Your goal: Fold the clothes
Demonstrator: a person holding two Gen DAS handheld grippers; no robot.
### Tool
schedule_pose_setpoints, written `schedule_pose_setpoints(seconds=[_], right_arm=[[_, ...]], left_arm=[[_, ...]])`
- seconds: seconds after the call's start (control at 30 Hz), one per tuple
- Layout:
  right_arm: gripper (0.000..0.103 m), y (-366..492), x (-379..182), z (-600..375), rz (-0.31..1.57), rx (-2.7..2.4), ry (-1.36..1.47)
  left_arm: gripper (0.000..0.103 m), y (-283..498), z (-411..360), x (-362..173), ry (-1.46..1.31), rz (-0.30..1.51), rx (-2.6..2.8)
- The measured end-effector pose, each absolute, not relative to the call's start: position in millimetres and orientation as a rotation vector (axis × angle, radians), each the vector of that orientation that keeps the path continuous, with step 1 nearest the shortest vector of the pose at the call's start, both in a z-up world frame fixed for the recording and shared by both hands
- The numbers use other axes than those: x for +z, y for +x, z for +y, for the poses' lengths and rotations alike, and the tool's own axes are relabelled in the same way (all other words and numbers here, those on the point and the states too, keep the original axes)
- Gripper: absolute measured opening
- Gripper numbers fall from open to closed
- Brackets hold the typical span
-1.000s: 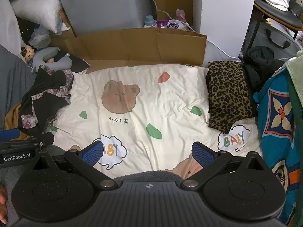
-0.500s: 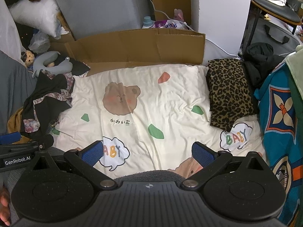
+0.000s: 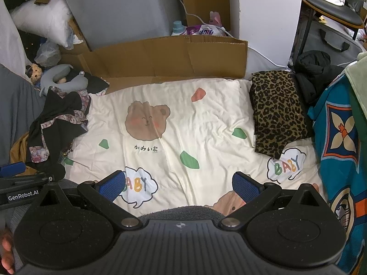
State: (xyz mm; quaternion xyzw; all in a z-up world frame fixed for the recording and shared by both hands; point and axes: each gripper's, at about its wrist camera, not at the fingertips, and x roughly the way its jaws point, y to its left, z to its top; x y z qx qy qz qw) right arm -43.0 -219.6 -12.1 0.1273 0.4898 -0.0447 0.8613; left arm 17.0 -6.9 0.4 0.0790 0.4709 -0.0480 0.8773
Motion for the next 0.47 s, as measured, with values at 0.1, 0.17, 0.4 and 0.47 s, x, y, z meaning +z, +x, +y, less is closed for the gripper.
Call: schedule_pose_setpoints(seconds=[0.1, 0.17, 0.4, 0.47], right_arm=[[0.102, -43.0, -12.1, -219.7, 1.026, -0.094, 0.270], [0.102, -43.5, -12.3, -221.0, 1.025, -0.093, 0.275], [0.102, -43.7, -12.1, -221.6, 1.026, -0.093, 0.271], [0.102, -43.5, -12.1, -220.4, 1.026, -0.094, 0.273]], left_arm=[[0.102, 17.2, -7.0, 0.2, 0.167, 0.983, -0.099], [0.102, 16.8, -8.1, 0.2, 0.176, 0.981, -0.096], [0.102, 16.5, -8.9, -0.3, 0.187, 0.980, -0.095], [0.102, 17.2, -8.5, -0.3, 0.183, 0.982, -0.092]])
